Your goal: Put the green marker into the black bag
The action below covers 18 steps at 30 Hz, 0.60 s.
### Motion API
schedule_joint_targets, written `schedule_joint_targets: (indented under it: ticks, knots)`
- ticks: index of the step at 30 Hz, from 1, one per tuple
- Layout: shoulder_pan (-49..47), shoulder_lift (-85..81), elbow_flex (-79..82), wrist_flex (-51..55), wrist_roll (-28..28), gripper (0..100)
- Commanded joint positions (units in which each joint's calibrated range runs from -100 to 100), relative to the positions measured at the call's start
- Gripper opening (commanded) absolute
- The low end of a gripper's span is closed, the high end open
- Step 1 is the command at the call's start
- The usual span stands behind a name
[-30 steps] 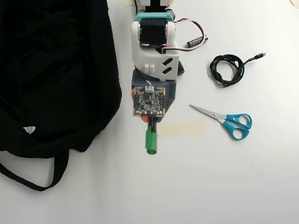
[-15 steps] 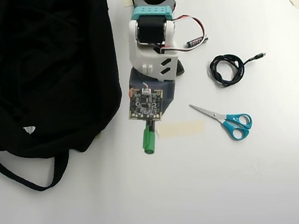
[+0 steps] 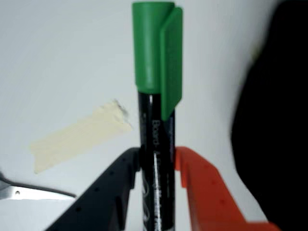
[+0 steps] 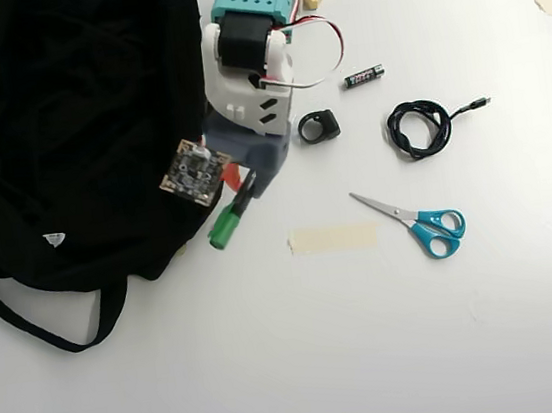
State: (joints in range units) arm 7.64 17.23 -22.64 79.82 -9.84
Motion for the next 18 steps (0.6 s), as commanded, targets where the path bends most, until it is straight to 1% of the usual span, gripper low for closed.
schedule_joint_targets:
  ticks: [1,9,11,14,18]
  knots:
    - [4.92,-8.1,5.48,-0.84,-1.54,2]
    - [14.42,-16.65,15.9,-0.84,-1.8,2]
    - [16.37,-17.72,16.89,-0.75,-1.8,2]
    - [23.02,-18.39,17.25,0.03,-1.8,2]
    - [28.48,-17.72,17.25,0.03,-1.8,2]
